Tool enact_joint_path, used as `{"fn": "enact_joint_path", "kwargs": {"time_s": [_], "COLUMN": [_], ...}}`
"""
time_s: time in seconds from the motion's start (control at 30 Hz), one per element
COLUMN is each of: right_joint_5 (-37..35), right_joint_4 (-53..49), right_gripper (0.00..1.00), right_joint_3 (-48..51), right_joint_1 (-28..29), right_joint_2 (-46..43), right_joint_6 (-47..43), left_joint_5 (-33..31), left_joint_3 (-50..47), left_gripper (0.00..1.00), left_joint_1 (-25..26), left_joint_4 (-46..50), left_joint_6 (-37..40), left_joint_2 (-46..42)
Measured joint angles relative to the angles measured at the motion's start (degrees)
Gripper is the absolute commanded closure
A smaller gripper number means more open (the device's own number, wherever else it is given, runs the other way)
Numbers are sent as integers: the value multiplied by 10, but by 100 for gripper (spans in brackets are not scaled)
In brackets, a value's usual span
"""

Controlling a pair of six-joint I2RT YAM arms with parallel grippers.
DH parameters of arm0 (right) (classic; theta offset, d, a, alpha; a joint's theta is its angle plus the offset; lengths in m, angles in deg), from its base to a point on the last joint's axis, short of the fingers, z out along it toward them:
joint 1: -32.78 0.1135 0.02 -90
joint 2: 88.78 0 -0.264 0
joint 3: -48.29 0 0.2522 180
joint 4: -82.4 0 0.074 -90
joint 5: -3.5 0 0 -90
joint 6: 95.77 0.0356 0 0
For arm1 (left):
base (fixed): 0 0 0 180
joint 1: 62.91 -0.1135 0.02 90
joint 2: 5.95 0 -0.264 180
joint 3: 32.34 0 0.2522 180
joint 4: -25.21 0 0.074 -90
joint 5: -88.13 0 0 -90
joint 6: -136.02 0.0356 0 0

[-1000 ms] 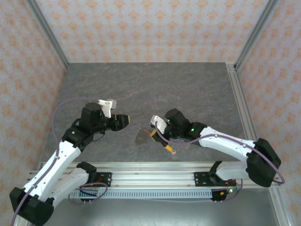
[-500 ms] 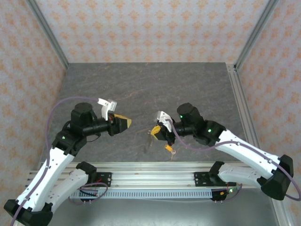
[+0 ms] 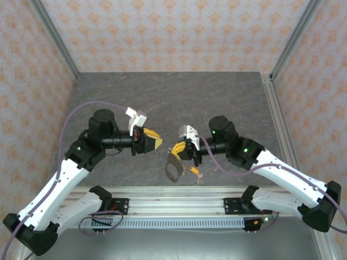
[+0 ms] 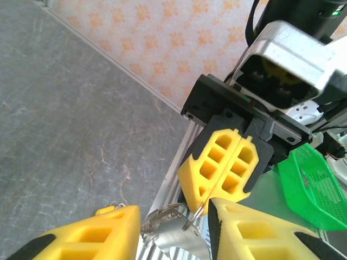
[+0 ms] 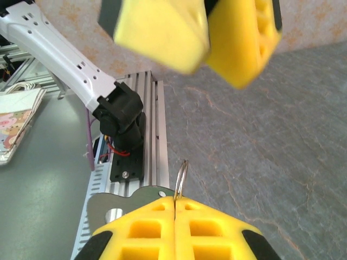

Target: Put the keys on the keyring

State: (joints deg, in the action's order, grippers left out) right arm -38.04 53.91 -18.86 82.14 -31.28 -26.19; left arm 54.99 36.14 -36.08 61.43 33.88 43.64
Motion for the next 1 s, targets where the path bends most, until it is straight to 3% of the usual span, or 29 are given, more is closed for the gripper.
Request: {"fn": "enact_joint_path", "kwargs": {"time_s": [0.7,1.0], "right_joint_5": [52,57], "right_joint_4": [80,84], "right_gripper": [100,100], "right_joint_3": [-9,-9], "right_joint_1": [-16,-19], "right_joint_2": [0,-1], "right_joint_6": [55,63], "left_joint_5": [30,29], "left_joint_3": [11,33], "left_gripper": [68,86], "left_joint_1": [59,62], "left_joint_4": [0,2], "left_joint_6": [33,50], "left_joint_2": [17,32]}}
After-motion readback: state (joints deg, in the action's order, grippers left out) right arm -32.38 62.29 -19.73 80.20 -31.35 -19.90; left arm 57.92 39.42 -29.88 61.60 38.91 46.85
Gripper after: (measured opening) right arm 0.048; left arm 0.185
